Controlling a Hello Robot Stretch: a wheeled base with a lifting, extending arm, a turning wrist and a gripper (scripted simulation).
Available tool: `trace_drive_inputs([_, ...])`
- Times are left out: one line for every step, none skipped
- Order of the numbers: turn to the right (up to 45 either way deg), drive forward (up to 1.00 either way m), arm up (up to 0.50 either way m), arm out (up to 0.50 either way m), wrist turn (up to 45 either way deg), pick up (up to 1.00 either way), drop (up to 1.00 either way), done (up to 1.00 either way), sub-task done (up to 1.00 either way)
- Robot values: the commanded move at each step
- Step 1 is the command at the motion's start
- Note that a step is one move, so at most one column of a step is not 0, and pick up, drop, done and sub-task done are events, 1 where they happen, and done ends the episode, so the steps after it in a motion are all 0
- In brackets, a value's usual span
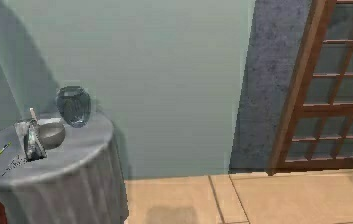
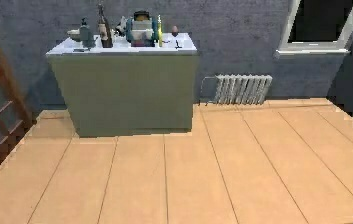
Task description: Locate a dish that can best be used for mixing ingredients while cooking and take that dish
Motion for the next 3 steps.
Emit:
trace_drive_inputs([-15.0,0.00,0.00,0.00,0.0,0.00,0.00,0.00,0.00])
trace_drive_inputs([0.0,0.15,0.00,0.00,0.0,0.00,0.00,0.00,0.00])
trace_drive_inputs([-45.0,0.00,0.00,0.00,0.0,0.00,0.00,0.00,0.00])
